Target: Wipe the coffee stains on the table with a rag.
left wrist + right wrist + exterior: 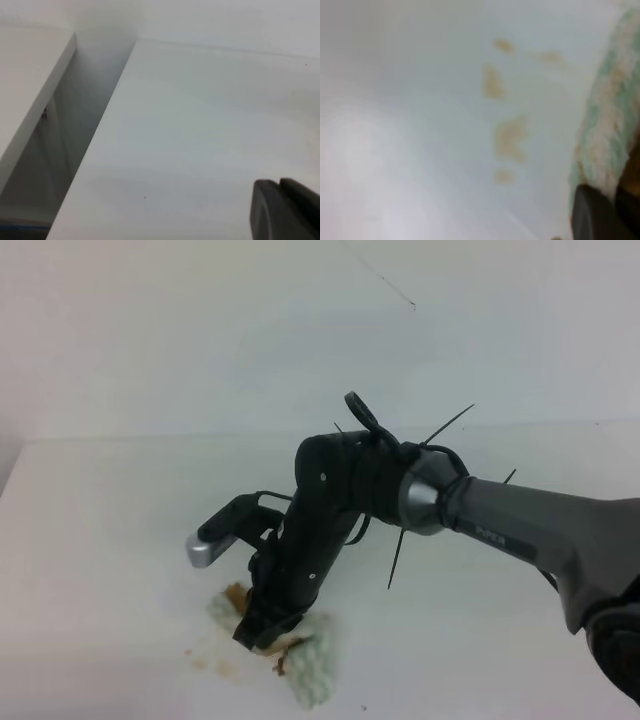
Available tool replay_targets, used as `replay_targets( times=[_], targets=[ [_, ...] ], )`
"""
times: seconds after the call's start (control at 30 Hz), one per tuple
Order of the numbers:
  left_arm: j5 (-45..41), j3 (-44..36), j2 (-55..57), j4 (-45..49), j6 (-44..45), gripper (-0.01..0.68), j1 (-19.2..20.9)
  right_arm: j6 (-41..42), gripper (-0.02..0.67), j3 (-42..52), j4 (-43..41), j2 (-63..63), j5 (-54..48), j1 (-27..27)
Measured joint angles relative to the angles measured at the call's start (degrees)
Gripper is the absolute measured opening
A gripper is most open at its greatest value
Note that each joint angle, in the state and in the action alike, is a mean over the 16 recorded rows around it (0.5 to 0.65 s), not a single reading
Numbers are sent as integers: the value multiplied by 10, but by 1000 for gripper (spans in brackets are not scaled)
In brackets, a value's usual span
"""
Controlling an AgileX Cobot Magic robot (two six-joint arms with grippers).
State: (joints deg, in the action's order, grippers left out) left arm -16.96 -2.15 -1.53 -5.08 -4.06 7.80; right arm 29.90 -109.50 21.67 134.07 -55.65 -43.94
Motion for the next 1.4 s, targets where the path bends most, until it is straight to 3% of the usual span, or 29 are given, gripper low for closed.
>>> replay_targets(
  times=[0.4, 0.67, 1.0, 1.4],
  targets=[
    [0, 0, 0, 0, 0, 1, 0, 24, 2, -1, 80, 4, 18, -42],
    [0, 0, 0, 0, 0, 1, 0, -7, 2, -1, 46, 15, 28, -51],
    [0, 0, 0, 0, 0, 1, 0, -67, 2, 0, -30, 19, 3, 3],
    [0, 0, 0, 0, 0, 1, 0, -75, 2, 1, -56, -2, -17, 73]
  ],
)
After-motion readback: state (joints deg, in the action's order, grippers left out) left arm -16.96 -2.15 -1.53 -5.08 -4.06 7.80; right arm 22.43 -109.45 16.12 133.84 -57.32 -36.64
